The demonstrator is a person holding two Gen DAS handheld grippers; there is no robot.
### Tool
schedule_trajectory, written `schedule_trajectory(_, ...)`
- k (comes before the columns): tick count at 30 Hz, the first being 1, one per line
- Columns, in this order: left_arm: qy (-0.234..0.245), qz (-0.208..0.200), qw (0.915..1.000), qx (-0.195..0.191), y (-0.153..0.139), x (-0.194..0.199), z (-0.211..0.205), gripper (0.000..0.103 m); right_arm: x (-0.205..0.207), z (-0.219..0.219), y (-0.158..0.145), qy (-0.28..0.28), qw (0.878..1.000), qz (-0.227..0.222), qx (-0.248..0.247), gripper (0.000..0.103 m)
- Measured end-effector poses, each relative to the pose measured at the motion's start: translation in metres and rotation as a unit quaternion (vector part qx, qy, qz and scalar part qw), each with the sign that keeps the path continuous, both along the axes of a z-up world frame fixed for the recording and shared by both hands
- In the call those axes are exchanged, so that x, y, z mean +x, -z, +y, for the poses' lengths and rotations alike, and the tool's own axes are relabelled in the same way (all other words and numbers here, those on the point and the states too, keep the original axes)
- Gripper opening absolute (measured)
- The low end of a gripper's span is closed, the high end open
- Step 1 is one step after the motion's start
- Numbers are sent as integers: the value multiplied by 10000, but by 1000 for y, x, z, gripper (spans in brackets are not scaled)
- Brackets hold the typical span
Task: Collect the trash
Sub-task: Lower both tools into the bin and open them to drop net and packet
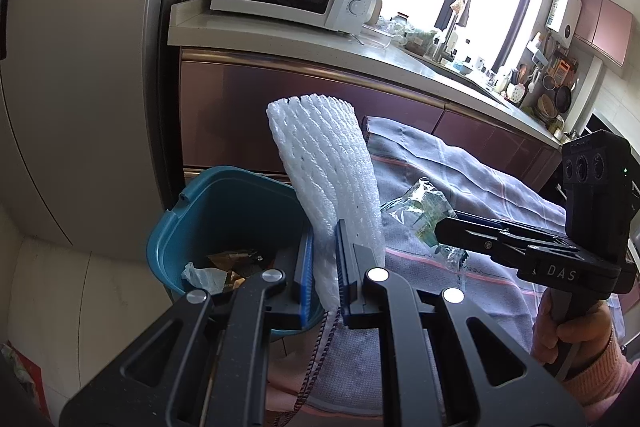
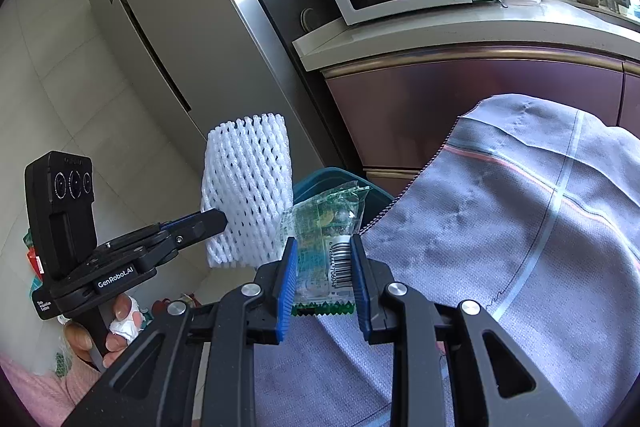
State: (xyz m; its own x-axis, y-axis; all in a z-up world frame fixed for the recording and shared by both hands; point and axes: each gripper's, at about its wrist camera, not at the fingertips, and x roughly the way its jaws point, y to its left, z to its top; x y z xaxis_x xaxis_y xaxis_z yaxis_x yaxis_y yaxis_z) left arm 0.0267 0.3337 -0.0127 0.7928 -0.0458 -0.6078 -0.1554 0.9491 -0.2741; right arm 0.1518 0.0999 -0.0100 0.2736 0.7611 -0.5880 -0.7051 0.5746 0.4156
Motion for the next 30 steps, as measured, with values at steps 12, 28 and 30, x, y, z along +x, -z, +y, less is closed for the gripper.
schedule_trajectory(12, -117, 52, 9999, 35, 0, -2, 5, 11, 2, 11, 3, -65, 9999, -17, -76, 24)
schedule_trajectory(28, -221, 58, 9997, 66, 4, 3, 6, 11, 6, 19, 8, -51, 9999, 30, -150, 24)
schedule_trajectory(30, -237, 67, 9997, 70, 5, 4, 6, 11, 7, 20, 8, -62, 9998, 38, -166, 24)
